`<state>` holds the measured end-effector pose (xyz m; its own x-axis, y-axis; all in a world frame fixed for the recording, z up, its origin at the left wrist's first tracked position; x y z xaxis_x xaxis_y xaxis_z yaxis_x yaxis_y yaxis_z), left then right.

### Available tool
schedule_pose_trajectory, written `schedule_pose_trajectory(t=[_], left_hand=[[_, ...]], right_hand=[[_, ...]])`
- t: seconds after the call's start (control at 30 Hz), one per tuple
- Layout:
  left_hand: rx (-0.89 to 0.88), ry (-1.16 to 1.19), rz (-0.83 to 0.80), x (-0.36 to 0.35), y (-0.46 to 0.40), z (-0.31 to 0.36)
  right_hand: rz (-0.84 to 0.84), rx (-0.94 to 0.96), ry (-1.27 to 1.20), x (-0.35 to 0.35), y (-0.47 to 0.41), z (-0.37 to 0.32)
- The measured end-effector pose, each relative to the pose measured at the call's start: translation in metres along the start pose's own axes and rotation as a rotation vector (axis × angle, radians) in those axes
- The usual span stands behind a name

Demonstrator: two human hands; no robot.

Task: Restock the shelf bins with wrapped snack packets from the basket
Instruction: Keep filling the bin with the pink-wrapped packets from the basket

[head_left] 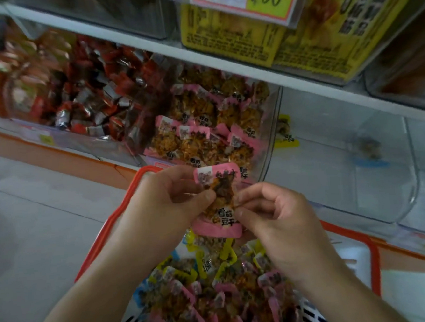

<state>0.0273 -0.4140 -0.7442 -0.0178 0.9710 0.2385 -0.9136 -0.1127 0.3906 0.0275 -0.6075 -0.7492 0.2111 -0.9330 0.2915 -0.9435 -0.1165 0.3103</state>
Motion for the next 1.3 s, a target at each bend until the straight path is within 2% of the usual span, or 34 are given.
schedule_pose_trajectory(t=[0.07,0.17,0.27,0.43,0.57,0.67,0.83,0.97,1.13,1.23,1.3], left_hand=[[-0.007,-0.075,0.039,0.002,0.0,0.001],[0.004,-0.114,0.124,0.011,-0.001,0.002],[-0.041,-0.187,0.23,0.022,-0.011,0.018],[-0.165,-0.39,0.26,0.023,-0.067,0.05],[-0.175,-0.548,0.181,0.007,-0.108,0.054],[-0.162,-0.715,0.127,-0.004,-0.115,0.045],[-0.221,-0.899,0.198,-0.012,-0.111,0.036],[-0.247,-0.895,0.23,-0.015,-0.106,0.035],[-0.192,-0.709,0.272,-0.004,-0.084,0.039],[-0.161,-0.676,0.343,0.011,-0.05,0.039],[-0.091,-0.708,0.35,0.022,-0.02,0.022]], right_hand=[[-0.003,0.04,0.106,0.004,0.002,-0.003],[0.139,0.129,0.284,0.027,0.002,-0.009],[0.247,0.135,0.447,0.056,-0.003,-0.009],[0.164,0.027,0.605,0.064,-0.015,0.004],[0.126,0.014,0.607,0.063,-0.016,0.006],[0.14,0.029,0.602,0.065,-0.018,0.005],[0.12,0.015,0.613,0.063,-0.02,0.006],[0.121,0.02,0.627,0.062,-0.019,0.007],[0.143,0.031,0.601,0.064,-0.022,0.005],[0.18,0.134,0.551,0.066,-0.017,-0.008],[0.114,0.215,0.527,0.058,-0.007,-0.012]])
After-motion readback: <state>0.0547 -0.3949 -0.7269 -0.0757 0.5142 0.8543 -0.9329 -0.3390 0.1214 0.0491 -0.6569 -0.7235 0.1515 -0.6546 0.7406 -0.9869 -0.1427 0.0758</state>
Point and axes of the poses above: each hand's wrist, its own y-axis away from the middle knuckle, its own x-axis out of the back of the hand, z = x × y, the point moved 4 cm from there along -y, towards the middle knuckle, and after that the axes turned 4 degrees about x, right-handed, at the moved point
